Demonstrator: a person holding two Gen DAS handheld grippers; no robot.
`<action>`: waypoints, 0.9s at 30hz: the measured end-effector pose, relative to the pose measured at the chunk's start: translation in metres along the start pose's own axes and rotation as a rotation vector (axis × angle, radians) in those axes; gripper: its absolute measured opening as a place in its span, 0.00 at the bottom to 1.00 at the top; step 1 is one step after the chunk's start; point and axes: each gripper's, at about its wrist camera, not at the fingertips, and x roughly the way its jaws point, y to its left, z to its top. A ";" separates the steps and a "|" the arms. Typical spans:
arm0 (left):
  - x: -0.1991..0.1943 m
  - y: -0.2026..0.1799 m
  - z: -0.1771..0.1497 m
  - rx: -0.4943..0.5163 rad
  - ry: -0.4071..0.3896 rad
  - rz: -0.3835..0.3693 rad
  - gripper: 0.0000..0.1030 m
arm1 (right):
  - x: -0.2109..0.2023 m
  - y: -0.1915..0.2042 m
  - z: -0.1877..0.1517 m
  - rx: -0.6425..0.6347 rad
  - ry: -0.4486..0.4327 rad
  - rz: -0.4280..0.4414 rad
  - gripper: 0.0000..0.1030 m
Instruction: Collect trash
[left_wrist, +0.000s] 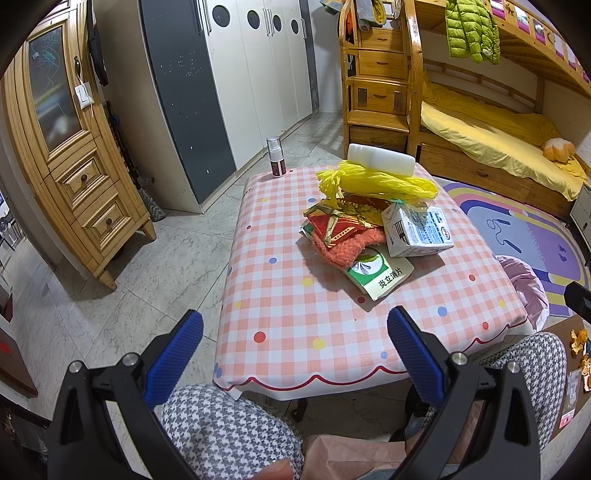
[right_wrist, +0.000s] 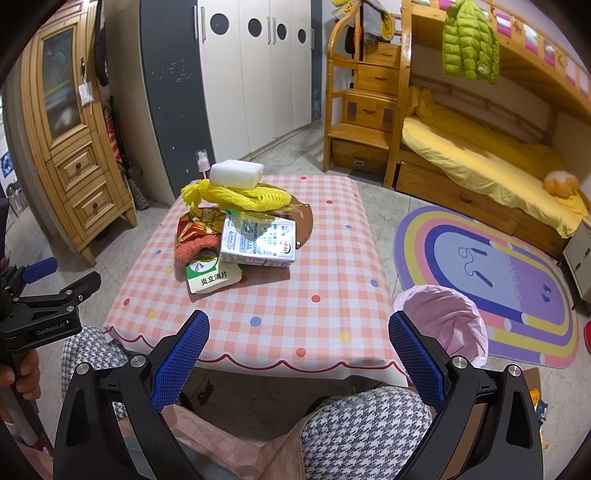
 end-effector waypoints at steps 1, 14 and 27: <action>0.000 0.000 0.000 0.001 0.000 0.001 0.94 | 0.000 0.000 0.000 0.000 0.000 0.000 0.94; 0.000 0.000 0.000 0.000 0.000 0.000 0.94 | 0.000 0.000 -0.001 0.000 0.000 -0.001 0.94; 0.001 0.006 0.001 -0.012 0.007 -0.001 0.94 | 0.000 -0.001 0.000 -0.001 0.002 -0.001 0.94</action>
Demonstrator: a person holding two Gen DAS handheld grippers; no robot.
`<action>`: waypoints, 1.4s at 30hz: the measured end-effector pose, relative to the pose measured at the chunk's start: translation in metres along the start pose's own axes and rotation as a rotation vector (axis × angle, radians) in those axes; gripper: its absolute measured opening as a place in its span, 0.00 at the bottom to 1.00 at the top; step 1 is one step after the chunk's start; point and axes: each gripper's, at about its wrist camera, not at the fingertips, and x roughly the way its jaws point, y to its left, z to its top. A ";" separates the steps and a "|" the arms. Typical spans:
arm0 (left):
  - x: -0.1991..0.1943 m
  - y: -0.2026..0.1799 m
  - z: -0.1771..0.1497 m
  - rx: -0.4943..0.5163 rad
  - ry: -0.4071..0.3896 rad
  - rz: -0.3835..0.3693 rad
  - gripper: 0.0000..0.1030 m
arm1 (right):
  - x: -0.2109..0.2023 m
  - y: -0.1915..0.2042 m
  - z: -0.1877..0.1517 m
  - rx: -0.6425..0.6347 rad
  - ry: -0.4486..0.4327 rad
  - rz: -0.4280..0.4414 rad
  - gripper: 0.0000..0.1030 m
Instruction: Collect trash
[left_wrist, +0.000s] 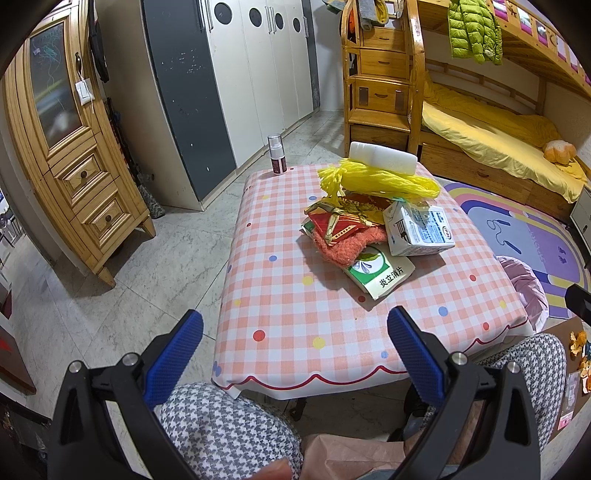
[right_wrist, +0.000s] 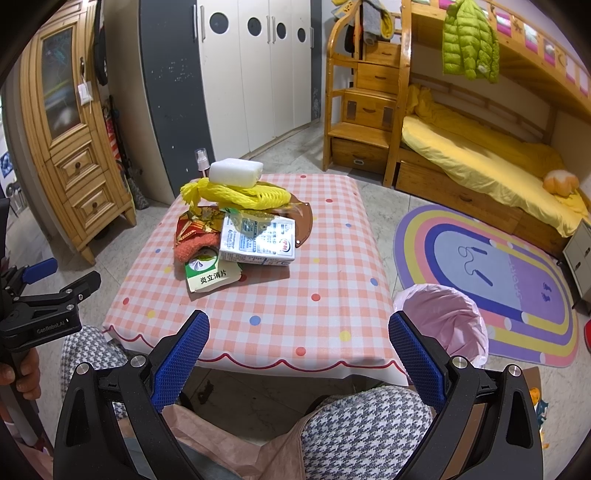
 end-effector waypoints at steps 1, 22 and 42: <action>0.001 0.001 0.000 -0.004 0.002 -0.001 0.94 | 0.000 0.000 0.000 -0.002 0.001 -0.001 0.94; 0.057 0.030 0.038 -0.048 -0.013 0.024 0.94 | 0.070 0.034 0.075 -0.108 -0.102 0.073 0.94; 0.132 0.058 0.088 -0.085 0.019 0.048 0.94 | 0.180 0.081 0.155 -0.102 -0.014 0.149 0.87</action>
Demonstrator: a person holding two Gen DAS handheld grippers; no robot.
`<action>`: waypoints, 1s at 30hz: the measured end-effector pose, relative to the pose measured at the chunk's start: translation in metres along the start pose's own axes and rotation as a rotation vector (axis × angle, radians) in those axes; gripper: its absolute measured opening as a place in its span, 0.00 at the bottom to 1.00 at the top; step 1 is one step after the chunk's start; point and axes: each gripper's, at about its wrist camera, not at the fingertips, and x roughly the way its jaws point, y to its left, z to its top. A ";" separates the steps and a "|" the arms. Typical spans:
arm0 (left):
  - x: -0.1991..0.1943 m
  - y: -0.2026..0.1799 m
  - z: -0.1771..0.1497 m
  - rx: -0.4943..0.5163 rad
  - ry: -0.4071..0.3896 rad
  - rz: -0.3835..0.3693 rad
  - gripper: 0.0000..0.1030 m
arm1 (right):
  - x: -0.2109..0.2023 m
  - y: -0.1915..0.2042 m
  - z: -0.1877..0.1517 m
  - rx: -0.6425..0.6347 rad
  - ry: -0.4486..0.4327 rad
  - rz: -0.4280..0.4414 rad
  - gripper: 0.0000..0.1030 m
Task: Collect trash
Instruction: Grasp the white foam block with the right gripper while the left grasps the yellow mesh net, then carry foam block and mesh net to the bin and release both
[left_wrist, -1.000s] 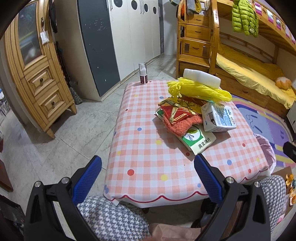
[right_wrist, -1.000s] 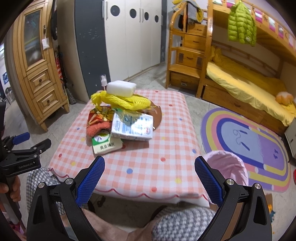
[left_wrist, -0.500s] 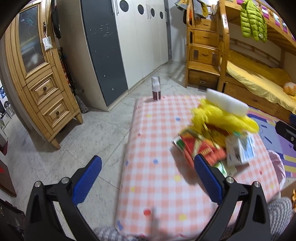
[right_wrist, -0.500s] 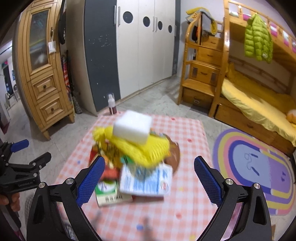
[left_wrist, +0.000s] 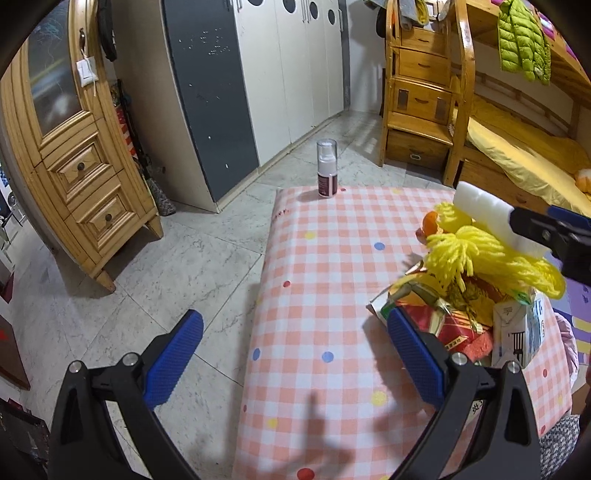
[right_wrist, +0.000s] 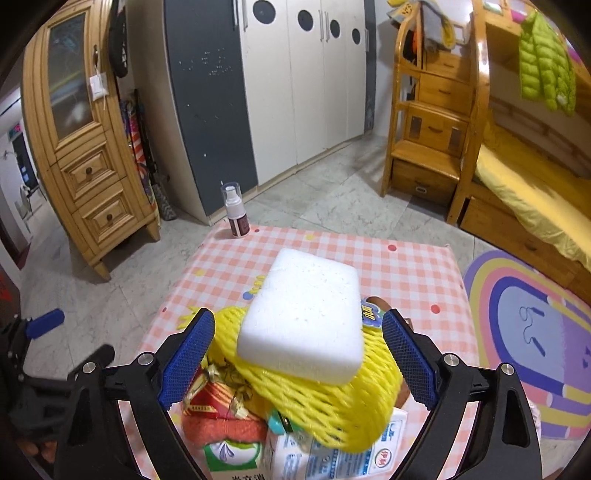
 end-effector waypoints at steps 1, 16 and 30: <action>0.001 -0.001 0.000 0.002 0.002 -0.002 0.94 | 0.003 0.001 0.001 -0.002 0.008 -0.005 0.86; -0.020 -0.031 -0.002 0.051 -0.021 -0.069 0.94 | -0.025 -0.015 -0.001 0.019 -0.041 0.017 0.56; -0.043 -0.140 0.008 0.243 -0.122 -0.318 0.79 | -0.117 -0.087 -0.050 0.038 -0.157 -0.179 0.59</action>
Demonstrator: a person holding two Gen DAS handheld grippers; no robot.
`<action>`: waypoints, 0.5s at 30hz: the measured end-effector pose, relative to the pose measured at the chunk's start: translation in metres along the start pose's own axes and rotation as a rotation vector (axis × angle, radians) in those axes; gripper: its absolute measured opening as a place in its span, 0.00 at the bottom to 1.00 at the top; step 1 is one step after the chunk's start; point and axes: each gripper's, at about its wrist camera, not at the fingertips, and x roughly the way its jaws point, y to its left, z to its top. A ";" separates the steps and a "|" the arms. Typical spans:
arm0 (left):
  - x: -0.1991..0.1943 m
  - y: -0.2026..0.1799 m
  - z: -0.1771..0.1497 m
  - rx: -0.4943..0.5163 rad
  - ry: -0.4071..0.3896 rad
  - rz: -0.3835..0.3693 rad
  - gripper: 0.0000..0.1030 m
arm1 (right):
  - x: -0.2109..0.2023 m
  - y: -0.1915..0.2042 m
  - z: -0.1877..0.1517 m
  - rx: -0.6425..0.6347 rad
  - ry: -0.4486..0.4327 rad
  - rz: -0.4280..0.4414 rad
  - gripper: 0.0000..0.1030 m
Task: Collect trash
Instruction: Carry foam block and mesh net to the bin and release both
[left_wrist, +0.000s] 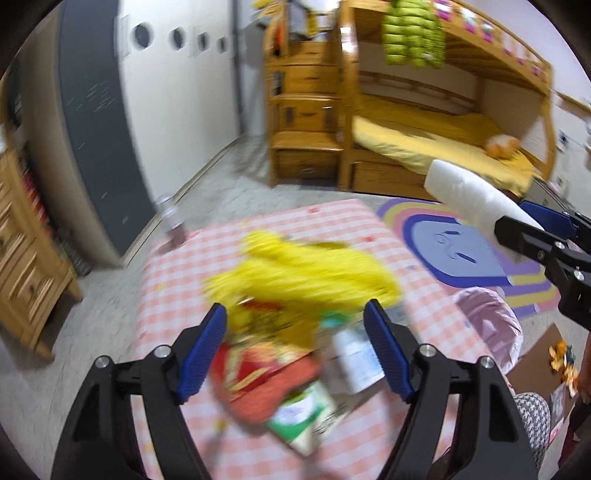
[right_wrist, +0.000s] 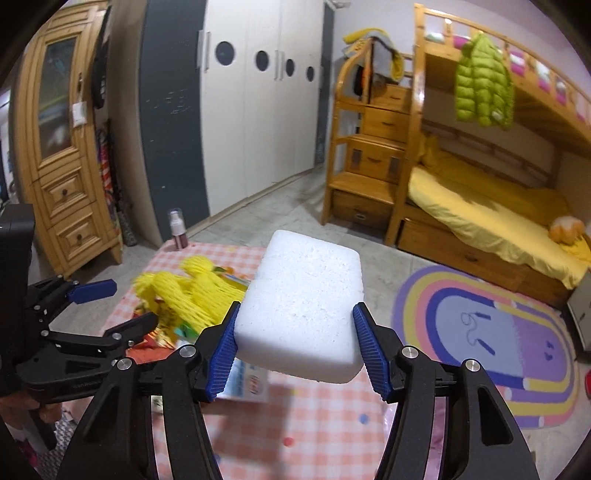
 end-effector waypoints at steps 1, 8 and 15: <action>0.005 -0.009 0.001 0.020 0.001 0.004 0.83 | -0.001 -0.010 -0.003 0.023 0.002 -0.008 0.59; 0.053 -0.060 0.014 0.120 0.077 0.101 0.84 | -0.001 -0.049 -0.023 0.118 0.019 -0.033 0.60; 0.080 -0.060 0.015 0.129 0.157 0.138 0.13 | 0.001 -0.065 -0.037 0.146 0.026 -0.025 0.60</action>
